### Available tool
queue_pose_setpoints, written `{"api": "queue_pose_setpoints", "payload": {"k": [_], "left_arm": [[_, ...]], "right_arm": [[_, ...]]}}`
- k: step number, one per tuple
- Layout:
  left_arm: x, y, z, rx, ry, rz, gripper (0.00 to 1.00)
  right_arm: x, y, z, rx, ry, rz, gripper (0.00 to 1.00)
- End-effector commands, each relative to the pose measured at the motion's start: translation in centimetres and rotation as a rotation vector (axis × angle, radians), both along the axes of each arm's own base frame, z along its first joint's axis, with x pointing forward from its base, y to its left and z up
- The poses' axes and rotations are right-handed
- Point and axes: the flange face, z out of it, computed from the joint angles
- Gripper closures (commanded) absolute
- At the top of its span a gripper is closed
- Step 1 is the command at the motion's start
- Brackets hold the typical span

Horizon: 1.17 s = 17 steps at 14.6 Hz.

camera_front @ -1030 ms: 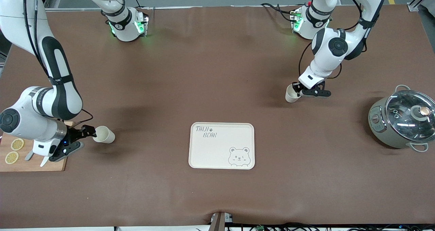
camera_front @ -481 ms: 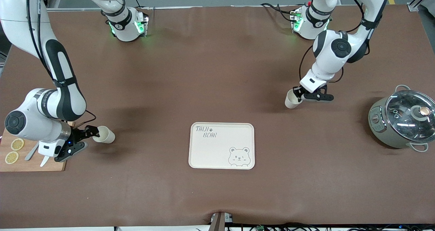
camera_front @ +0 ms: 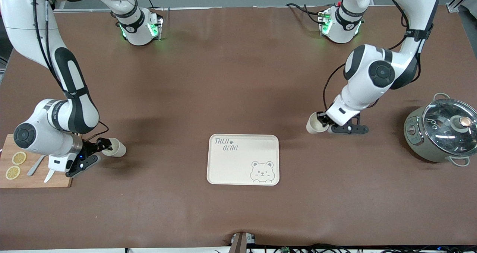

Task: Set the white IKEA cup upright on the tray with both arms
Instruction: 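Lift the cup with the left gripper toward the tray while the right gripper holds, then lower the cup onto the tray with the left gripper while the right gripper lifts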

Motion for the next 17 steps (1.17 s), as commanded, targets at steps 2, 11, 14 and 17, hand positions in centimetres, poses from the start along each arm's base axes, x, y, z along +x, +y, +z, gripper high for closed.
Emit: {"api": "queue_pose_setpoints", "payload": {"k": [2,11,14,17], "left_arm": [[2.8,-6.7,-1.0,0.034,0.018,0.030,1.00],[2.9,-16.8,-4.2,0.032,0.034,0.037,1.00],[3.8,-18.0,-5.5,0.020,0.032,0.032,1.00],[4.0,-18.4,-6.4,0.028,0.023,0.020,1.00]], "right_arm": [[-0.3,0.3,-0.2,0.008,-0.017,0.014,0.00],[-0.4,0.2,-0.7,0.005,-0.026,0.016,0.00],[-0.5,0.2,-0.7,0.005,-0.028,0.017,0.00],[-0.7,0.4,-1.2,0.002,-0.037,0.019,0.00]]}}
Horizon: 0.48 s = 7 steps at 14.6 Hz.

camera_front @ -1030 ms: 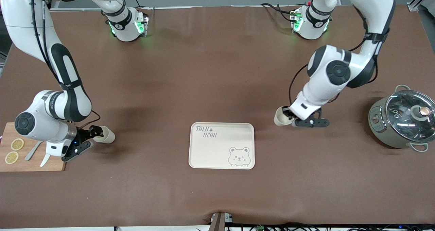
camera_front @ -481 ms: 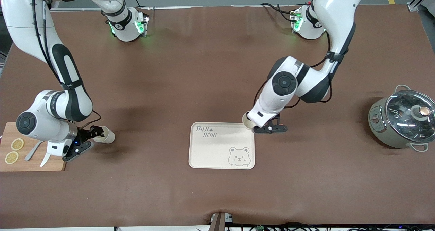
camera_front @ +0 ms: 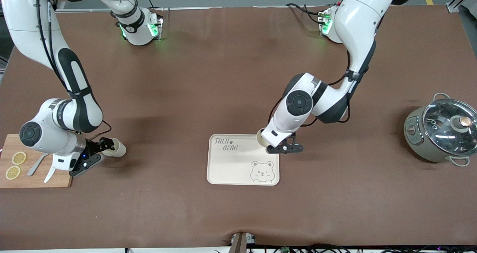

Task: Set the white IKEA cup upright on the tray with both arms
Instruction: 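Lower the cup onto the tray with the left gripper while the right gripper lifts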

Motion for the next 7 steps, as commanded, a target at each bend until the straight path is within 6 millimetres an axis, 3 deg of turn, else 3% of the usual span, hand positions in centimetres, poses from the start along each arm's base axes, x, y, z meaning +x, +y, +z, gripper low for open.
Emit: {"api": "queue_pose_setpoints", "payload": {"k": [1,6,7], "left_arm": [[0.7,-0.7,-0.4,0.038,-0.030,-0.016,1.00],[1.8,-0.9,-1.0,0.020,-0.058,-0.009,1.00],[1.9,-1.0,-1.2,0.005,-0.076,-0.008,1.00]], "right_arm": [[-0.5,0.3,-0.6,0.006,-0.017,0.017,0.00],[-0.4,0.3,-0.6,0.006,-0.019,0.023,0.00],[-0.4,0.3,-0.6,0.006,-0.019,0.024,0.14]]}}
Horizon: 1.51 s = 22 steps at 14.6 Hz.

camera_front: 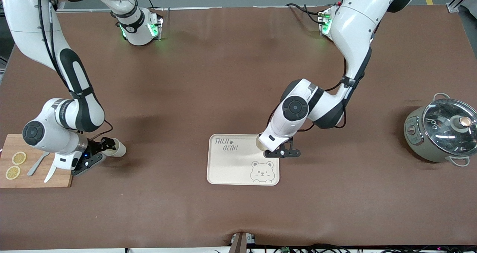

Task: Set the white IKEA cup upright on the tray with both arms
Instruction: 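Lower the cup onto the tray with the left gripper while the right gripper lifts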

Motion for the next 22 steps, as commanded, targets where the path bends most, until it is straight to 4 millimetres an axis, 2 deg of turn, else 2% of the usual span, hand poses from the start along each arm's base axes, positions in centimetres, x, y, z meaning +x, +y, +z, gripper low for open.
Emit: {"api": "queue_pose_setpoints", "payload": {"k": [1,4,8,12,13,14,15,16,19,22], "left_arm": [[1.0,-0.7,-0.6,-0.012,-0.060,0.005,1.00],[1.3,-0.8,-1.4,-0.030,-0.087,0.004,1.00],[1.5,-0.8,-3.1,-0.021,-0.123,0.001,1.00],[1.5,-0.8,-3.3,-0.007,-0.128,-0.003,1.00],[1.5,-0.8,-3.3,-0.007,-0.128,-0.001,1.00],[1.5,-0.8,-3.2,-0.009,-0.128,0.003,0.82],[1.6,-0.6,-3.2,-0.007,-0.128,0.002,0.35],[1.5,-0.6,-3.4,-0.002,-0.128,-0.003,0.00],[1.5,-0.7,-2.9,0.005,-0.138,0.012,0.00],[1.6,-0.5,-2.6,0.007,-0.135,0.030,0.00]], "right_arm": [[-0.1,0.2,0.0,0.008,-0.015,0.025,0.27],[-0.1,0.1,0.0,0.008,-0.015,0.038,0.55],[-0.1,0.0,0.0,0.008,-0.015,0.036,0.87],[-0.1,0.0,0.1,0.009,-0.012,0.035,1.00],[0.0,0.0,0.2,0.010,-0.011,0.032,1.00],[0.0,0.0,0.3,0.010,-0.011,0.029,1.00],[0.2,0.1,0.6,0.010,-0.013,0.024,1.00],[0.1,0.2,0.7,0.012,-0.003,0.023,1.00],[0.5,0.3,2.0,0.049,0.032,-0.047,1.00],[0.8,1.3,4.4,0.088,0.107,-0.212,1.00]]}}
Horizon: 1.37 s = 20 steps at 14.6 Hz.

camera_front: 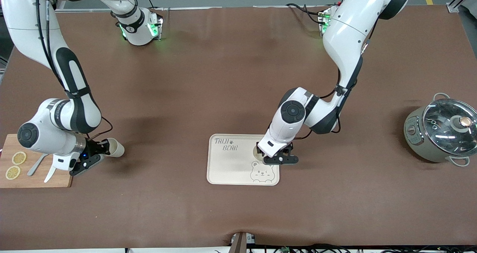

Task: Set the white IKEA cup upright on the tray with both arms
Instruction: 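Lower the cup onto the tray with the left gripper while the right gripper lifts, then open the left gripper and withdraw while the right gripper carries its cup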

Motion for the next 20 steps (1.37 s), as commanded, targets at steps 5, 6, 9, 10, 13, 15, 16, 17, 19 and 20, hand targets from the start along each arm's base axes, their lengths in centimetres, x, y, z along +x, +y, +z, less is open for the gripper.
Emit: {"api": "queue_pose_setpoints", "payload": {"k": [5,6,9,10,13,15,16,17,19,20], "left_arm": [[0.0,0.1,3.4,0.050,0.010,0.027,0.00],[-0.2,0.0,3.8,0.054,0.014,0.029,0.00],[-0.3,0.9,6.5,0.087,0.039,0.045,0.00],[-0.3,1.5,7.4,0.102,0.047,0.049,0.00],[-0.6,2.6,11.0,0.128,0.062,0.058,0.00],[0.1,5.0,13.6,0.132,0.070,0.093,0.00],[0.1,5.6,14.7,0.135,0.074,0.098,0.00],[0.0,6.3,15.5,0.146,0.086,0.096,0.00],[1.0,9.4,17.9,0.139,0.083,0.097,0.00],[1.2,10.7,19.1,0.139,0.091,0.074,0.00]], "right_arm": [[0.0,8.1,6.6,-0.008,0.132,-0.412,1.00],[-0.2,9.8,7.2,-0.008,0.147,-0.473,1.00],[-0.7,14.4,8.9,-0.022,0.164,-0.607,1.00],[-0.9,16.1,9.0,-0.033,0.171,-0.654,1.00],[-1.6,20.9,9.7,-0.027,0.189,-0.799,1.00],[-1.6,22.8,10.2,0.027,0.207,-0.869,1.00],[-1.7,24.2,10.5,0.032,0.201,-0.891,1.00],[-1.7,25.8,11.2,0.042,0.185,-0.912,1.00],[-2.0,30.5,11.6,0.060,0.140,-0.955,1.00],[-2.2,32.7,11.1,0.071,0.120,-0.976,1.00]]}}
